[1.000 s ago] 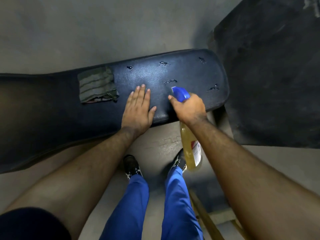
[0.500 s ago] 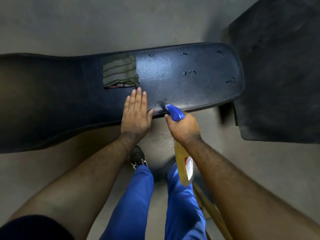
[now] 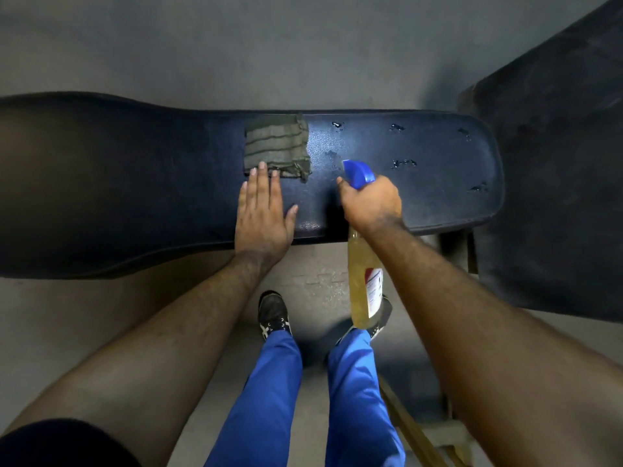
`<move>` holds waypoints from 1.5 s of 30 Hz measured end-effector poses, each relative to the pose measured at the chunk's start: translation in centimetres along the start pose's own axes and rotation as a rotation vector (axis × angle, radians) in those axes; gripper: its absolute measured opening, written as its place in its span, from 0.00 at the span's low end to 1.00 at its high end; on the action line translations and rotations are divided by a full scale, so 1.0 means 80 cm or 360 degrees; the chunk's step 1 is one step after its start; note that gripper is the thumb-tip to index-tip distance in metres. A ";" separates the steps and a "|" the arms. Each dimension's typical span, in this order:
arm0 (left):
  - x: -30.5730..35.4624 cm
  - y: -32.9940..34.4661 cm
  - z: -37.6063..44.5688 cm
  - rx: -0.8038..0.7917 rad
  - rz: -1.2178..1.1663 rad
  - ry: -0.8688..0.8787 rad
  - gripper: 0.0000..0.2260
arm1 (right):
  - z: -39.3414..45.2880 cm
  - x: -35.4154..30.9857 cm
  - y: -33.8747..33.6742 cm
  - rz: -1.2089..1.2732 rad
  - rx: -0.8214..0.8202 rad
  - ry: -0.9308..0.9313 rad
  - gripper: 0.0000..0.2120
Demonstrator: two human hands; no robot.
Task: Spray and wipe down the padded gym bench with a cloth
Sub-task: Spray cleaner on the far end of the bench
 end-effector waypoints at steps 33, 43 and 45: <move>-0.094 -0.188 0.024 -0.0111 -0.0783 -0.0589 0.16 | -0.076 -0.285 0.062 0.1072 -0.0602 -0.1213 0.13; -0.092 -0.184 0.021 -0.0153 -0.0795 -0.0603 0.12 | -0.073 -0.267 0.053 0.0803 -0.0660 -0.1351 0.22; -0.092 -0.180 0.020 -0.0109 -0.0803 -0.0657 0.13 | -0.069 -0.258 0.050 0.0805 -0.0701 -0.1337 0.27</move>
Point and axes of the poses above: each hand's wrist, its own z-axis towards the middle knuckle, its own y-axis out of the palm, x = y × z, the point moved 3 cm from there along z, towards the middle knuckle, and after that the axes turned 10 degrees about -y, right-handed, at the moved point
